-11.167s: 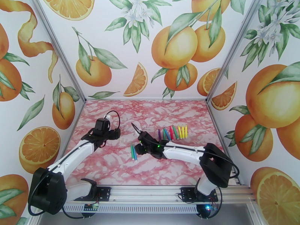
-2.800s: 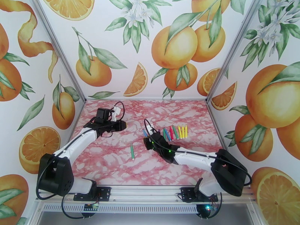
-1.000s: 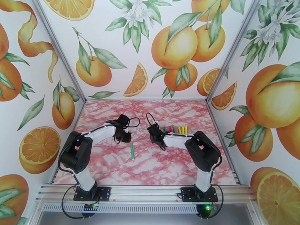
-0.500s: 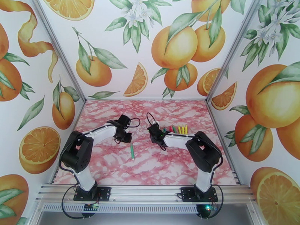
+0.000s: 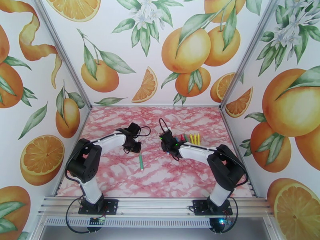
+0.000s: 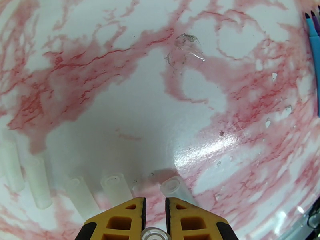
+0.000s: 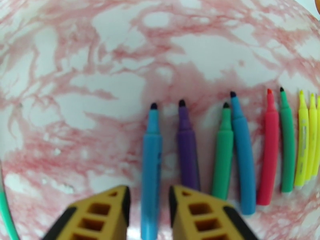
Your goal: Open the pen caps
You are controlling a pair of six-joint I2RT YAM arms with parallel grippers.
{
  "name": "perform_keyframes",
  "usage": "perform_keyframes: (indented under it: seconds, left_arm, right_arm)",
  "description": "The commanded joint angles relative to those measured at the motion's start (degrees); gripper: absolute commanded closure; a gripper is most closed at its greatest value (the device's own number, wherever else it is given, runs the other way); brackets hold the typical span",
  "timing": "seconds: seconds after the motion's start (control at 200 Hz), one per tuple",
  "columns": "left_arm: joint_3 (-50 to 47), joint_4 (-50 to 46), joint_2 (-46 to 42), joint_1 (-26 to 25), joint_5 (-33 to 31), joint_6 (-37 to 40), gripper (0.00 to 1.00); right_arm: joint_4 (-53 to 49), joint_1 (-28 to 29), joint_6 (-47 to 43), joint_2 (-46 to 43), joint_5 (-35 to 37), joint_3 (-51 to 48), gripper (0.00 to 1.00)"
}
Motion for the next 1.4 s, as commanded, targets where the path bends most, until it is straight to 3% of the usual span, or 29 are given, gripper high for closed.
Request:
perform_keyframes:
  seconds: [0.0, 0.435, 0.841, 1.121, 1.321, 1.396]
  left_arm:
    - [2.0, -0.2, 0.9, -0.3, -1.1, -1.0, 0.83]
    - [2.1, -0.4, 1.1, -0.4, -1.4, -1.0, 0.74]
    - [2.0, -0.6, 0.2, -0.4, -2.0, -0.8, 0.74]
    - [1.4, -0.4, -4.4, 0.8, -0.7, -0.3, 0.71]
    - [-1.8, 1.8, -8.5, 5.5, 2.4, -0.2, 0.69]
    - [-3.6, 2.7, -10.5, 7.4, 2.8, -0.3, 0.6]
  right_arm:
    - [1.2, -0.2, 0.6, -1.9, -1.1, -0.9, 0.67]
    - [1.2, 0.0, 0.4, -3.2, -1.8, -1.6, 0.67]
    - [0.0, 1.4, 0.0, -4.8, -2.4, -2.2, 0.67]
    - [-2.7, 9.3, -2.2, -5.4, -3.7, -1.0, 0.66]
    - [-1.6, 14.1, -0.6, -4.6, -7.3, -0.3, 0.64]
    - [-0.8, 15.3, 0.3, -4.0, -8.9, 0.0, 0.63]
